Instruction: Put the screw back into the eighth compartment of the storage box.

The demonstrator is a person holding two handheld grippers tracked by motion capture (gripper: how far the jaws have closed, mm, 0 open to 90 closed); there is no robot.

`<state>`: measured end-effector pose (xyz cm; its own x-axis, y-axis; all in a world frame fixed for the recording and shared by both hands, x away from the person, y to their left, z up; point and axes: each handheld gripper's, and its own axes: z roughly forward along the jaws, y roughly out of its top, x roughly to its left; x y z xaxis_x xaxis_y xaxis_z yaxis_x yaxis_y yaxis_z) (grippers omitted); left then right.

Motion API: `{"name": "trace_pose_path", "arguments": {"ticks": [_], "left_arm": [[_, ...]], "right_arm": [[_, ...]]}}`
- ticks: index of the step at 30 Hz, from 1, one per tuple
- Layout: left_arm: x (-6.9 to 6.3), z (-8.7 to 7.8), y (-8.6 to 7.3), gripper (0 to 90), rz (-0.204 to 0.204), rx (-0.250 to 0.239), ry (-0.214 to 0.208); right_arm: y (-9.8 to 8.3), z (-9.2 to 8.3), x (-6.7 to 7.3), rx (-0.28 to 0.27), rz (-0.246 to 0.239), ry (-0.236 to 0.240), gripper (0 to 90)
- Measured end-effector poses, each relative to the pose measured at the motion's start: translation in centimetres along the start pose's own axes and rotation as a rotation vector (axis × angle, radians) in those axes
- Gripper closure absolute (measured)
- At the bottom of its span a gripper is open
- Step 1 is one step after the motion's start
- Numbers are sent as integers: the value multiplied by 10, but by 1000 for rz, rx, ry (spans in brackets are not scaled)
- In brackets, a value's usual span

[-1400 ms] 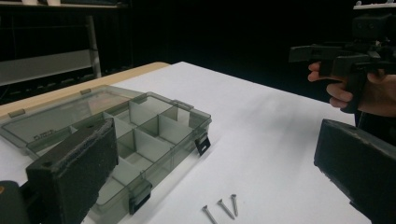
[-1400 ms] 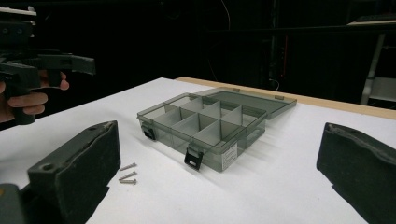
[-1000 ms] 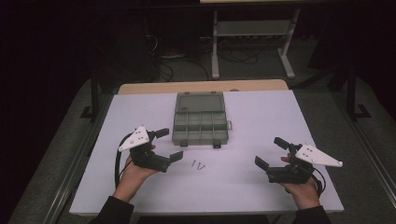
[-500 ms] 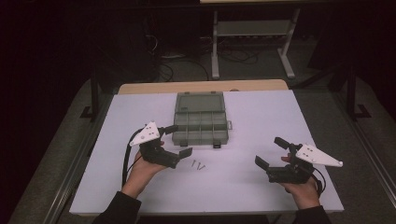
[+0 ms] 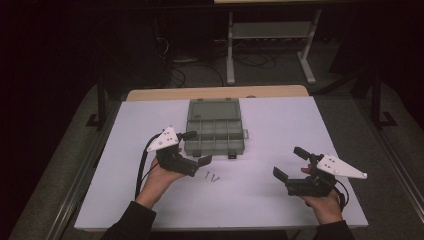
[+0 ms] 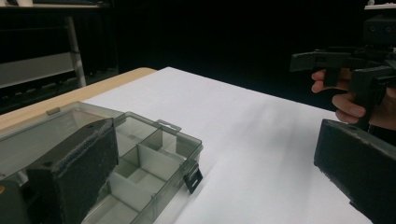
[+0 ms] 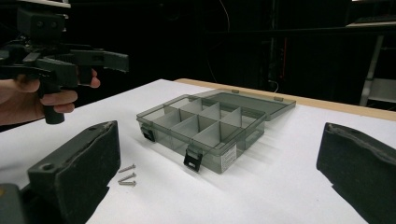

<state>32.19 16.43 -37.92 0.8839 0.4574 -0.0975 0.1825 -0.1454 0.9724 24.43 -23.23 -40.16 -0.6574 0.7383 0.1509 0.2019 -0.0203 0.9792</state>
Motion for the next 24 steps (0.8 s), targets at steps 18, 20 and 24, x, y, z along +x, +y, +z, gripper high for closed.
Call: {"name": "trace_pose_path", "arguments": {"ticks": [18, 20, 24], "left_arm": [[1, 30, 7, 0, 8, 85, -8], [2, 31, 6, 11, -7, 110, 0], [4, 32, 3, 39, -27, 168, 18]], "right_arm": [[0, 1, -1, -1, 2, 0, 0], [0, 1, -1, 0, 2, 1, 0], [0, 1, -1, 4, -1, 3, 0]]}}
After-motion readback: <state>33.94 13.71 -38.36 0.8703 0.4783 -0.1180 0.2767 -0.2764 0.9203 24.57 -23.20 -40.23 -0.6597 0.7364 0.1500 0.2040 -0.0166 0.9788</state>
